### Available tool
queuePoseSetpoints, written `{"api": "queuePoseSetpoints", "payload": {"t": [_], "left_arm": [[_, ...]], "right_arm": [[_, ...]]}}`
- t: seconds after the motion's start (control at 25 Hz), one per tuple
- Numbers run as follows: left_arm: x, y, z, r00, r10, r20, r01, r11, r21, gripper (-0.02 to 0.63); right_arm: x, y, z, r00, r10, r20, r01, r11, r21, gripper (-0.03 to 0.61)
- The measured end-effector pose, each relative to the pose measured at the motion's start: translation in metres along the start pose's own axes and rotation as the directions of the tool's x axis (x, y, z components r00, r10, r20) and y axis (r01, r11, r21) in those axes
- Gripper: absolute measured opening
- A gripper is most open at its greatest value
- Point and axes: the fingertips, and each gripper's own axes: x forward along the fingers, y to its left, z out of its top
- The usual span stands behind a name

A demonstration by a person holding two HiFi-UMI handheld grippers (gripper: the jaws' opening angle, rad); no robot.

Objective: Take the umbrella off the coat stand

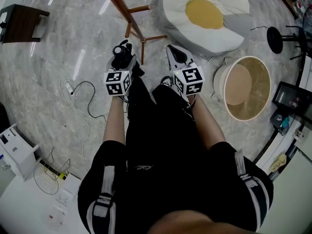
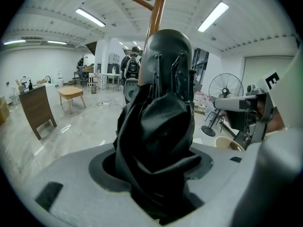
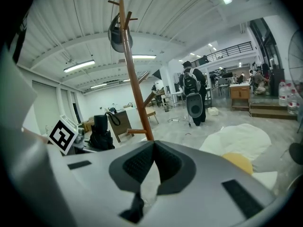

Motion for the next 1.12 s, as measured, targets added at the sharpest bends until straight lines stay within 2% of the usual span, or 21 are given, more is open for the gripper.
{"api": "queuePoseSetpoints", "payload": {"t": [0.52,1.12], "left_arm": [[-0.006,-0.003,-0.005,1.0,-0.01,0.006,0.01,1.0,-0.013,0.281],[-0.03,-0.004,0.01,0.997,0.039,0.06,-0.036,0.998,-0.058,0.281]], "right_arm": [[0.001,0.016,-0.001,1.0,0.019,0.0,-0.019,1.0,-0.012,0.005],[0.005,0.021,0.01,0.999,0.044,0.021,-0.043,0.998,-0.046,0.005]]}}
